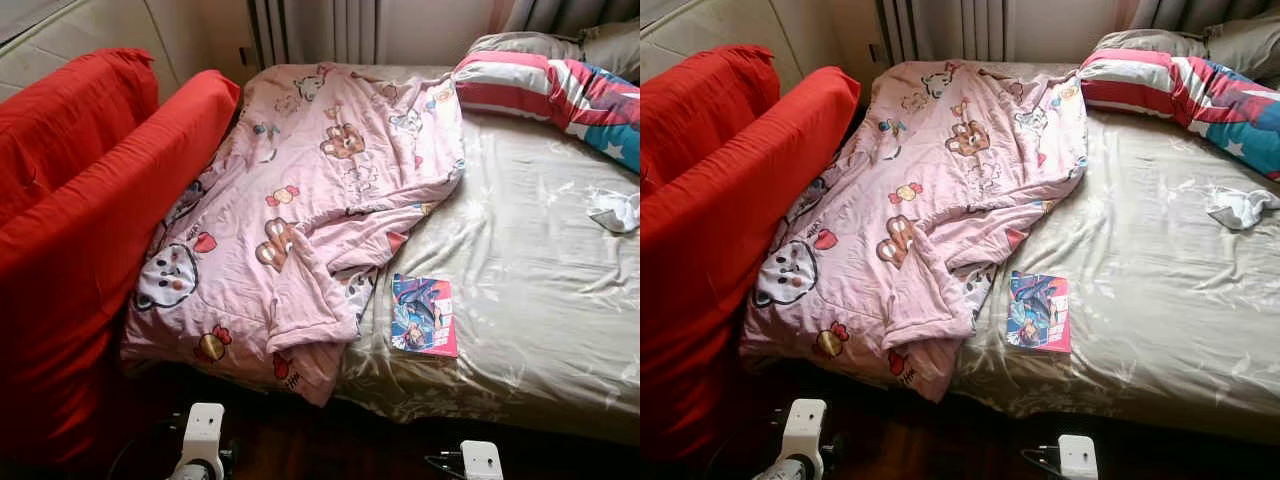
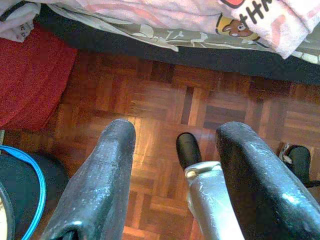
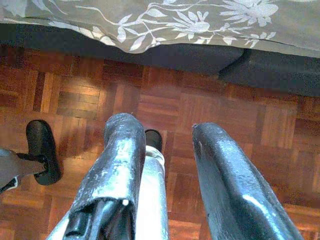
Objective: Clean up the room
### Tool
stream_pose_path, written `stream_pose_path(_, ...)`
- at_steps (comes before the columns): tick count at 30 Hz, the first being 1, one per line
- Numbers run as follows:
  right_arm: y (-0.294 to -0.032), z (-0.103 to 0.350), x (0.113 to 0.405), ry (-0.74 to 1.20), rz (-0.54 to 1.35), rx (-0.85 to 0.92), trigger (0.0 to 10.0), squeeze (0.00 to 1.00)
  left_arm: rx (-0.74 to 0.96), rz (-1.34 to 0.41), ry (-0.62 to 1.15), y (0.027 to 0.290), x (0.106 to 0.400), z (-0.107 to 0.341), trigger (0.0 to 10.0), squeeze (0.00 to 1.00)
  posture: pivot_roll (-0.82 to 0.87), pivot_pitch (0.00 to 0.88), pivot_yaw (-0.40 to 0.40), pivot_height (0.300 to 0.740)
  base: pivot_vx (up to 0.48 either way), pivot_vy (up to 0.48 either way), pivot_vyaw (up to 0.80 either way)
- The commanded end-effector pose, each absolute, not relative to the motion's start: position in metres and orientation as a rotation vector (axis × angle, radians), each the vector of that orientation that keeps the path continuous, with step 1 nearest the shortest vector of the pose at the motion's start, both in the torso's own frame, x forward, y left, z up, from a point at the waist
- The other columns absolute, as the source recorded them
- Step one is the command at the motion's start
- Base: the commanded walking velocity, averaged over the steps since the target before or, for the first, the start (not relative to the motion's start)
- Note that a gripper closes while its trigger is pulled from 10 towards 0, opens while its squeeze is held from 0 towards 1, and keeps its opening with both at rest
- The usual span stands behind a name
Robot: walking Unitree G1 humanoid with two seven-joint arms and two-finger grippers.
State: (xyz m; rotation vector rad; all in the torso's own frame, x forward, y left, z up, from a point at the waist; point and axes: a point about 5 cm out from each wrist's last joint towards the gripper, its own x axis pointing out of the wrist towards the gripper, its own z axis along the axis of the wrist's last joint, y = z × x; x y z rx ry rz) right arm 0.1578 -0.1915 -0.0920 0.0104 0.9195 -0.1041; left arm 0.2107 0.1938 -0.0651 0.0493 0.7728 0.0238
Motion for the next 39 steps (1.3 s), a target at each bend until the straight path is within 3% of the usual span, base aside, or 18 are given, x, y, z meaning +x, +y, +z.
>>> stream_pose_path(1,-0.189,-0.093,0.156,0.919,-0.109,0.033,10.0,0.0,0.048,0.04,0.803,0.198,0.205,-0.068,10.0,0.0,-0.06,0.152,0.057,0.74,0.247,0.0,0.0)
stream_pose_path(21,-0.187,-0.089,0.165,0.884,-0.106,0.046,10.0,0.0,0.052,0.029,0.783,0.195,0.21,-0.066,10.0,0.0,-0.06,0.158,0.055,0.74,0.26,0.0,0.0)
stream_pose_path(30,-0.19,-0.078,0.187,0.807,-0.108,0.057,10.0,0.0,0.029,0.014,0.723,0.189,0.228,-0.056,10.0,0.0,-0.07,0.16,0.052,0.74,0.0,0.0,0.0)
stream_pose_path(39,-0.185,-0.075,0.194,0.788,-0.081,0.048,10.0,0.0,0.03,0.011,0.73,0.187,0.225,-0.057,10.0,0.0,-0.06,0.165,0.046,0.74,0.2,0.0,0.0)
